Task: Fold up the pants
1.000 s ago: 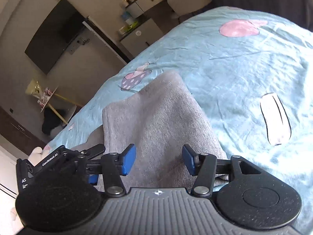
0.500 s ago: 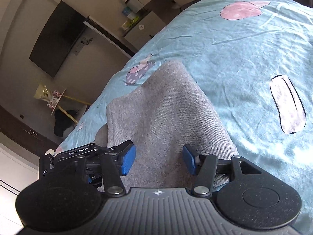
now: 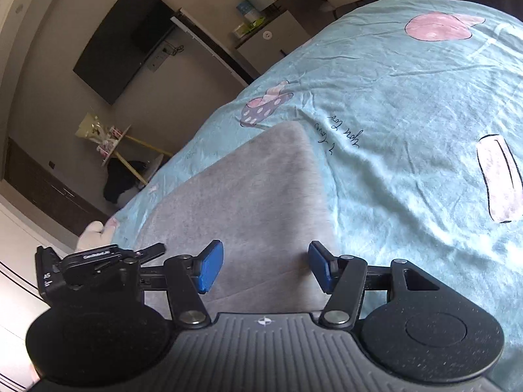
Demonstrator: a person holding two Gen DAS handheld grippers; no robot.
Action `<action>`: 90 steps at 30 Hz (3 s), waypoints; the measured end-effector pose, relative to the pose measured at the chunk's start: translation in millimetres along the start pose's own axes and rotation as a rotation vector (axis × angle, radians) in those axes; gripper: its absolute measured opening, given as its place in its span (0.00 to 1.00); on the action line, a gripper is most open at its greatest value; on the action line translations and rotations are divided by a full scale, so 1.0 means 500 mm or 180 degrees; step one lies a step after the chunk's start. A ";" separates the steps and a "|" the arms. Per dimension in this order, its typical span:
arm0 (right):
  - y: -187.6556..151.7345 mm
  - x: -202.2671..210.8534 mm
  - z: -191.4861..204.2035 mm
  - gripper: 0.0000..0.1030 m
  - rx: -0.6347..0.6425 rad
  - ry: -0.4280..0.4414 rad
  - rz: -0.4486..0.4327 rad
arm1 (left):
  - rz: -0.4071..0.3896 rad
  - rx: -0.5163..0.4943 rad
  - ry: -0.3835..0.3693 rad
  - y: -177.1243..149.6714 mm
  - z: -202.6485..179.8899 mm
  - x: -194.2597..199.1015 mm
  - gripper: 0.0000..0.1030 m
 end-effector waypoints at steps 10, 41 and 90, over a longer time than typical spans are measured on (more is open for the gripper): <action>-0.008 -0.017 0.021 0.56 0.0160 -0.0269 -0.0034 | -0.0070 0.0425 -0.0114 -0.018 0.069 -0.018 0.31; -0.002 -0.043 0.030 0.74 -0.0272 -0.0713 0.0020 | -0.0048 0.0553 -0.0852 -0.018 0.109 -0.086 0.49; -0.044 0.042 0.129 0.49 0.0658 -0.0539 -0.0556 | -0.0429 0.0501 -0.0046 -0.054 0.122 0.059 0.41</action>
Point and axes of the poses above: each gripper's, at about its wrist camera, not at the fingertips, and x roughly against the way its jaws point, z to its left, y to its top, the point moved 2 cm from there along -x, roughly the way its jaws point, and after that the axes turned 13 degrees about -x, right-handed, at the moved point
